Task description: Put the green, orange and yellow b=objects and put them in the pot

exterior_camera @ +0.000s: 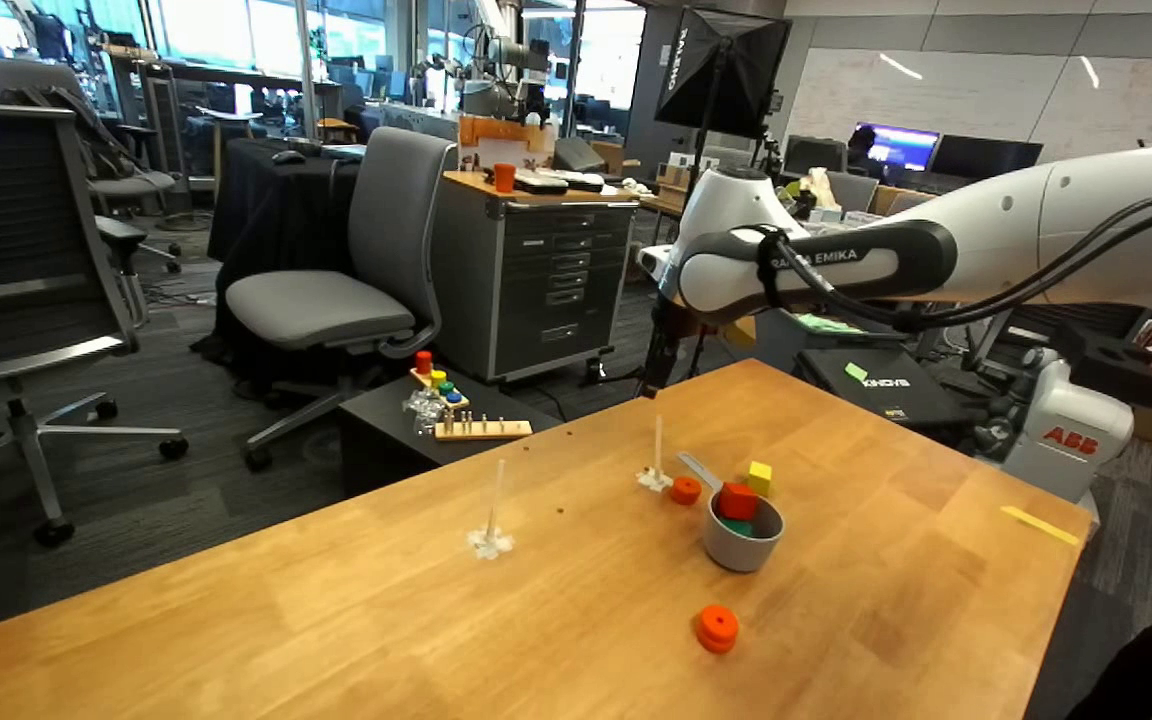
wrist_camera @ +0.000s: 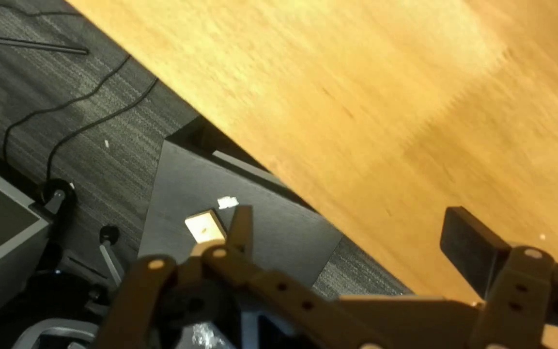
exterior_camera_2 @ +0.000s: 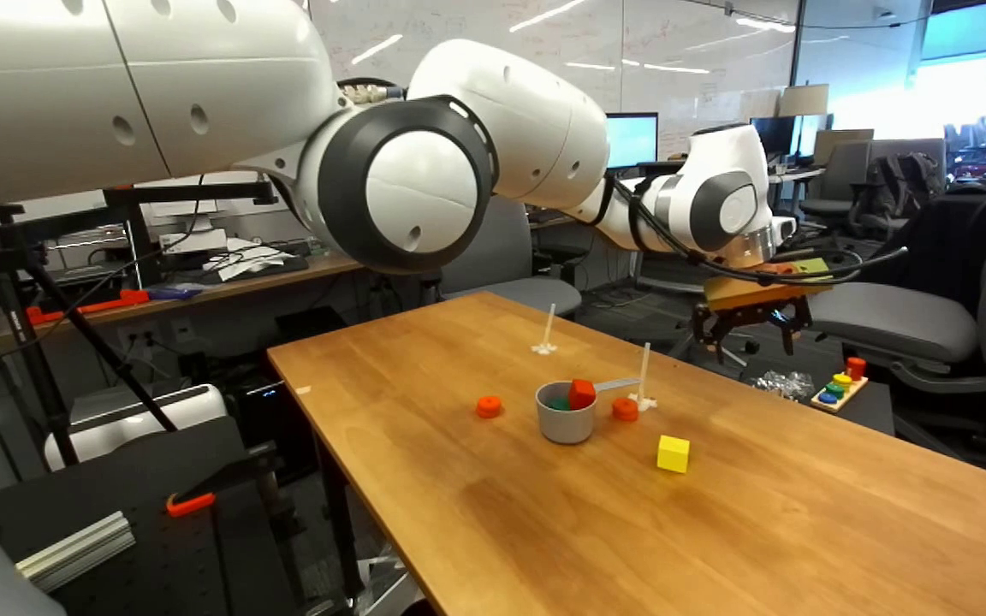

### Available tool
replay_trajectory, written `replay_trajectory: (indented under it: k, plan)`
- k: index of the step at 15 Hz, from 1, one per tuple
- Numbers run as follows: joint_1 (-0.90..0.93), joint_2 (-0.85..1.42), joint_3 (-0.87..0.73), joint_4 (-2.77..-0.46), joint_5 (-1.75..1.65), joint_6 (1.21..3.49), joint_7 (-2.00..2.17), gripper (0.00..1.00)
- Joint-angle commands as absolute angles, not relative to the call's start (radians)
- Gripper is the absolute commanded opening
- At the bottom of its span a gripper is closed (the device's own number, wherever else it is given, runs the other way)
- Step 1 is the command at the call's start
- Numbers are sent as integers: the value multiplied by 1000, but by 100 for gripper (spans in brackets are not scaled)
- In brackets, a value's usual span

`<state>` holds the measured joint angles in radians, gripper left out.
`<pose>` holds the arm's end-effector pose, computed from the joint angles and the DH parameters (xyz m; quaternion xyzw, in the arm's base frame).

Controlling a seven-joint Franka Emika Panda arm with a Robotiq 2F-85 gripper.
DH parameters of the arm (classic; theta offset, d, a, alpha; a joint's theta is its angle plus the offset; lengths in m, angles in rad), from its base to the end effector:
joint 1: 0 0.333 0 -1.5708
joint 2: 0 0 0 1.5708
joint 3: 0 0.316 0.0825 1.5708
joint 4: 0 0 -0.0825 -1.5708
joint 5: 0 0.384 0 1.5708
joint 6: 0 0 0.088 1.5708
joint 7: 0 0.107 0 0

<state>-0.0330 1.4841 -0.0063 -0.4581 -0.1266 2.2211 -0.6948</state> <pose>0.8232 -0.0329 0.1373 0.9244 0.3504 0.1088 0.1038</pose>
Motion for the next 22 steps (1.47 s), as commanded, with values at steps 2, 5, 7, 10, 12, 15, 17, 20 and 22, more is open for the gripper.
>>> replay_trajectory:
  k: [2,5,7,10,12,15,17,20,22]
  plan:
    - [-51,1491,-1,-509,-120,2175,-704,100]
    - [-50,1494,-5,-575,-129,2190,-698,100]
    - [-45,1497,-4,-614,-134,2201,-698,100]
    - [-38,1440,-6,-741,-141,2276,-691,100]
    - [-37,1408,-6,-808,-144,2323,-688,100]
    - [-34,1337,-6,-939,-147,2412,-683,100]
    - [-33,1297,-3,-1014,-148,2466,-687,100]
    - [-33,1231,12,-1132,-148,2567,-708,100]
    - [-37,1184,32,-1213,-145,2648,-728,100]
